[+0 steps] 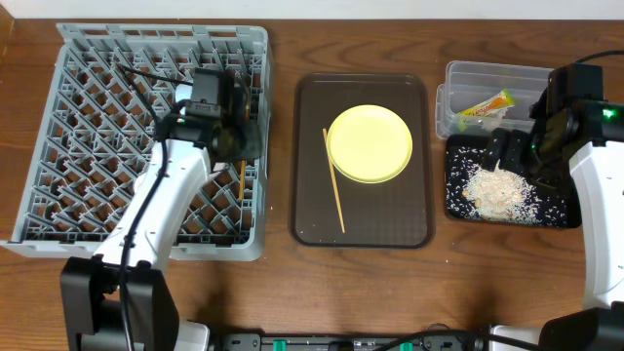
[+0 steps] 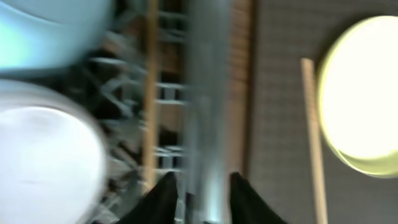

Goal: Sort waste into correct bins and load items into the dishwasher

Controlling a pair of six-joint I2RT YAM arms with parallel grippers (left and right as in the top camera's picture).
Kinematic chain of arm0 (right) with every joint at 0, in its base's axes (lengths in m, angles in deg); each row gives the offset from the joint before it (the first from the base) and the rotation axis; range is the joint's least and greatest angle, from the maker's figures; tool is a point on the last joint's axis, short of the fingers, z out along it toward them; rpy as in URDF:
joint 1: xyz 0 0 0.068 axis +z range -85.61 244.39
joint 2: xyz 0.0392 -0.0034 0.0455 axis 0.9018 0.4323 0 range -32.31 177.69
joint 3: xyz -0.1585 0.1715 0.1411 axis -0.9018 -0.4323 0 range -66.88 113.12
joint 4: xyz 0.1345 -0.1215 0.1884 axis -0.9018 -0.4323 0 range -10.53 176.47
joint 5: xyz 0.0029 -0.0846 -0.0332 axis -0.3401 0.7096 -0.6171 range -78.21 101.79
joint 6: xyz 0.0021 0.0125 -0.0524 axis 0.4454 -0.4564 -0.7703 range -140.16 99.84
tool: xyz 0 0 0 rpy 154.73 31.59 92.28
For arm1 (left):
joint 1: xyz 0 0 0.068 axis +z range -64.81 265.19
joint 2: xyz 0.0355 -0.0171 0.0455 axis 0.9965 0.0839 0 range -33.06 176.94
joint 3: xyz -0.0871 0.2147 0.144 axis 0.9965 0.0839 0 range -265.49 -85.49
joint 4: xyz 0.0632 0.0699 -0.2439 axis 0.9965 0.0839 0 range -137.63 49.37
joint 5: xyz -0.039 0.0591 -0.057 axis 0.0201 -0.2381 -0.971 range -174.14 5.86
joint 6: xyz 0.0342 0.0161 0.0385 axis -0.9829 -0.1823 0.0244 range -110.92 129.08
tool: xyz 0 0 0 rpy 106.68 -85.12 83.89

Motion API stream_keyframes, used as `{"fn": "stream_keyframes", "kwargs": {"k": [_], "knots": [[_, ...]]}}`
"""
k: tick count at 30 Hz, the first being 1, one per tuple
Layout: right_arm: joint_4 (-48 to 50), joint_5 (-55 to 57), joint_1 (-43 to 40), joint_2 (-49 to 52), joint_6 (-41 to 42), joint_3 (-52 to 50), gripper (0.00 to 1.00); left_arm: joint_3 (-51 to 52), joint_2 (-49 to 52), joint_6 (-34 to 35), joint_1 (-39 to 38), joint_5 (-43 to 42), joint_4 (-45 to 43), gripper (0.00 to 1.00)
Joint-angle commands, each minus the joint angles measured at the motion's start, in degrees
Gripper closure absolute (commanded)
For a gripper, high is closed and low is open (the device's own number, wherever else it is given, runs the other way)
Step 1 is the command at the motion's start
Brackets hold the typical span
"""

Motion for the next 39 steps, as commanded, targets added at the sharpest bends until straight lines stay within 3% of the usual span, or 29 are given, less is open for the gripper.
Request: {"fn": "stream_keyframes", "kwargs": {"k": [1, 4, 8, 17, 27, 29, 32, 39], "knots": [[0.0, -0.3, -0.4, -0.6, 0.8, 0.3, 0.01, -1.2, 0.1, 4.5, -3.8, -5.5, 0.6, 0.61], [0.0, -0.3, -0.4, -0.6, 0.8, 0.3, 0.01, -0.5, 0.4, 7.3, -8.2, -4.0, 0.3, 0.53], [-0.1, -0.3, -0.4, -0.6, 0.8, 0.3, 0.01, 0.5, 2.6, 12.1, -13.7, 1.0, 0.4, 0.49], [-0.1, -0.3, -0.4, -0.6, 0.8, 0.3, 0.01, 0.9, 14.0, 14.8, -23.4, 1.8, -2.1, 0.48], [0.0, -0.3, -0.4, -0.6, 0.7, 0.3, 0.01, 0.9, 21.4, 14.8, -27.8, 3.6, -7.6, 0.47], [0.0, -0.3, -0.4, -0.6, 0.7, 0.3, 0.01, 0.9, 22.1, 14.8, -28.0, 4.1, -7.4, 0.51], [0.0, -0.3, -0.4, -0.6, 0.7, 0.3, 0.01, 0.9, 22.7, 14.8, -28.0, 4.4, -7.0, 0.69], [0.0, -0.3, -0.4, -0.6, 0.8, 0.3, 0.01, 0.9, 22.9, 15.9, -28.4, 13.4, -5.3, 0.73]]}}
